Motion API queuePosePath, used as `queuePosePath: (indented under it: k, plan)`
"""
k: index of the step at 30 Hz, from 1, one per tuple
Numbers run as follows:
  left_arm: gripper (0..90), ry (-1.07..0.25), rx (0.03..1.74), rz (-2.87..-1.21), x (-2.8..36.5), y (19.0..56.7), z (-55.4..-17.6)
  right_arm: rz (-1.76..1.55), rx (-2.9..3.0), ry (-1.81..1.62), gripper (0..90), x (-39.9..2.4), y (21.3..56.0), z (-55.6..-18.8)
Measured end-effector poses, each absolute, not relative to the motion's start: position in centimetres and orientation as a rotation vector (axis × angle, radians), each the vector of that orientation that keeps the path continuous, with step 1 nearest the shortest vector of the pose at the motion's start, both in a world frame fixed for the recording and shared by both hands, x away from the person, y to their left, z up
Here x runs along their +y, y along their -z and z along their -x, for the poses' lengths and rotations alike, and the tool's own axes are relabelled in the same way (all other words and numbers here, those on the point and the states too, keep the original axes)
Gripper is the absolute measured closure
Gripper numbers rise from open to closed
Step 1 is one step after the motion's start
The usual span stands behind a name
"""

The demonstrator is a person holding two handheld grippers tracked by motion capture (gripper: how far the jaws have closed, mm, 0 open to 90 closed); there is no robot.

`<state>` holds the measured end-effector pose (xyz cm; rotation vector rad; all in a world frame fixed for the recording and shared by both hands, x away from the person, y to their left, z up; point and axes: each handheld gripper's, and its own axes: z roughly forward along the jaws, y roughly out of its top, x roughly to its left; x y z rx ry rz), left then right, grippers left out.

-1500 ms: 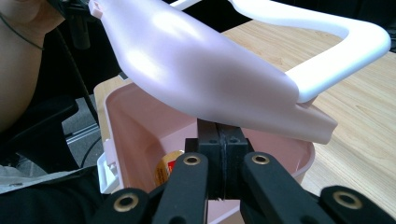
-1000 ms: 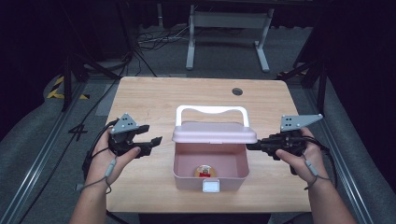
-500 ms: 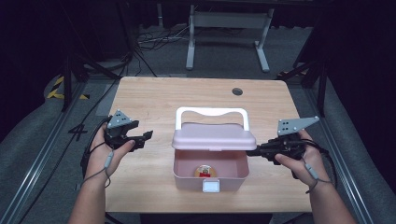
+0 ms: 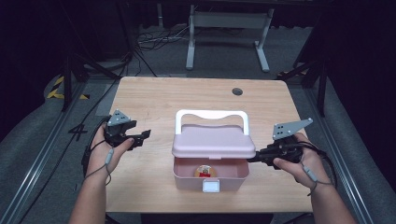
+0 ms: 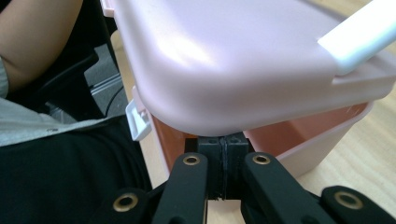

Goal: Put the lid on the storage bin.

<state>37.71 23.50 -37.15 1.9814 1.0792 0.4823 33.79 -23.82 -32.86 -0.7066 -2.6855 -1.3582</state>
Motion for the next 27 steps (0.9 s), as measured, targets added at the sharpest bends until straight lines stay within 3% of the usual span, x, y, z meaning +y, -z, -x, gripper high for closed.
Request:
queuePosePath:
  k: [27]
  plan:
    - [32.5,-0.462,1.066,-2.024,22.56,37.58,-38.04,0.675,-2.733,1.131,90.0,-23.26,33.46,-33.29]
